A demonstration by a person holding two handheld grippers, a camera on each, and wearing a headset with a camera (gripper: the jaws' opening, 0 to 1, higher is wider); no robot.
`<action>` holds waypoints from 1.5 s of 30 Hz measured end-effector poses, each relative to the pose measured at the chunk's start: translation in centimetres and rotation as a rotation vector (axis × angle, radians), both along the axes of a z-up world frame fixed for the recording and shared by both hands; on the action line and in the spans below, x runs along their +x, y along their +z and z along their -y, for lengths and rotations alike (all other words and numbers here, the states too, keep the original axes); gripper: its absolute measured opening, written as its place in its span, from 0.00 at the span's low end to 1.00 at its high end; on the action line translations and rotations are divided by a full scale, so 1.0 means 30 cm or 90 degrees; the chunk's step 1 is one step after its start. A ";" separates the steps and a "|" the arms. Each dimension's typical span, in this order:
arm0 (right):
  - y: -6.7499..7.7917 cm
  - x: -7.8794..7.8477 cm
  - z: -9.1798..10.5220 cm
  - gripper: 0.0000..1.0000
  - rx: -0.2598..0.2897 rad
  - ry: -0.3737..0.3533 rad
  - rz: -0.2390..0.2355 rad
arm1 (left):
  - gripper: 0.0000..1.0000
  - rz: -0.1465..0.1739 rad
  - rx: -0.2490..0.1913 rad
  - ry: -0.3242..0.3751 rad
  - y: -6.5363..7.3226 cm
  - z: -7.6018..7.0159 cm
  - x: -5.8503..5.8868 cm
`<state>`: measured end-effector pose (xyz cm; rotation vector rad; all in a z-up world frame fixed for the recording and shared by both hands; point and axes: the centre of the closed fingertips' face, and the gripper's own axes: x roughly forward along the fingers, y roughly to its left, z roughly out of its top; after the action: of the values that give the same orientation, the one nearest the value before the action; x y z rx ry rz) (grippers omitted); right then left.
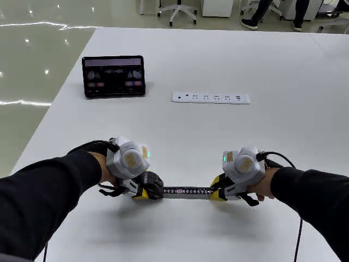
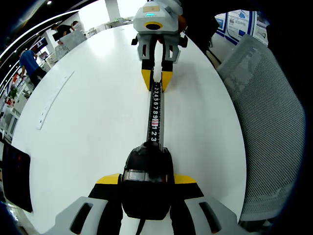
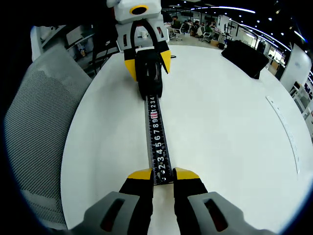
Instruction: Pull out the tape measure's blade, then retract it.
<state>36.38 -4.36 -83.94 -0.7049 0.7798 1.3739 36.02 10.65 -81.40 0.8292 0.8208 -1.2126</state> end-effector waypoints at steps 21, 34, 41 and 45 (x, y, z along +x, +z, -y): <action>0.000 0.007 0.048 0.10 -0.004 -0.010 -0.001 | 0.33 0.001 -0.001 0.000 0.001 0.001 0.002; 0.001 0.008 0.083 0.10 -0.007 -0.017 -0.003 | 0.33 0.001 -0.001 0.000 0.003 0.001 0.001; 0.001 0.008 0.104 0.10 -0.009 -0.021 -0.004 | 0.33 0.001 -0.001 0.000 0.003 0.001 0.001; 0.002 0.008 0.112 0.10 -0.009 -0.022 -0.003 | 0.33 0.001 -0.001 0.000 0.003 0.001 0.001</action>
<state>36.63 -7.71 -83.89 -0.6964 0.8038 1.3398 36.05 10.62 -81.30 0.8284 0.8189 -1.2127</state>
